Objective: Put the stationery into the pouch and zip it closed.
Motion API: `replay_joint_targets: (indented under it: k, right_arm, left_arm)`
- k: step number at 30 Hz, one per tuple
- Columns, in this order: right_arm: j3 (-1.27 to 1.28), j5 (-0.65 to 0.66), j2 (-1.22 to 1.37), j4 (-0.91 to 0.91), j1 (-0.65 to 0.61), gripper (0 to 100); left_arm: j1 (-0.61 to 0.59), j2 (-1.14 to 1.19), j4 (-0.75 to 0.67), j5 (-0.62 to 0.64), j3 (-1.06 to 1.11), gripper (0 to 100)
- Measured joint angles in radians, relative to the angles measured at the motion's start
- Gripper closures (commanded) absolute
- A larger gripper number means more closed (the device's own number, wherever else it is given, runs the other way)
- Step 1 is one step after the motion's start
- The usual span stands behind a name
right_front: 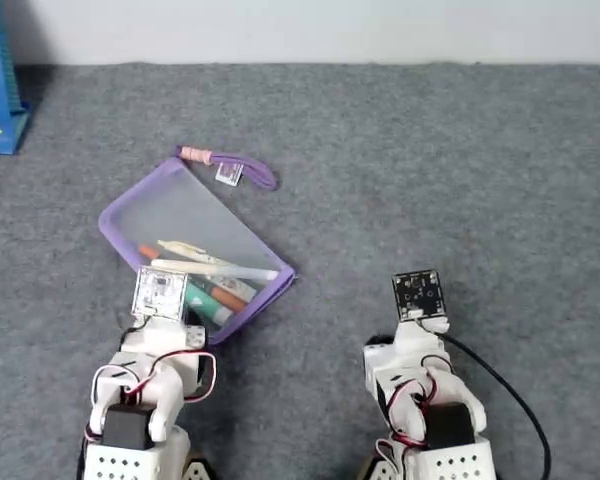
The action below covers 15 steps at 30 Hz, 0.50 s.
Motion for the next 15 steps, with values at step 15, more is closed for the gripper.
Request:
replay_joint_targets:
  k: [15]
  right_arm:
    - [0.000,0.000,0.000,0.077,0.000,96.2]
  left_arm:
    - [0.003,0.000,0.091,0.000,0.000,98]
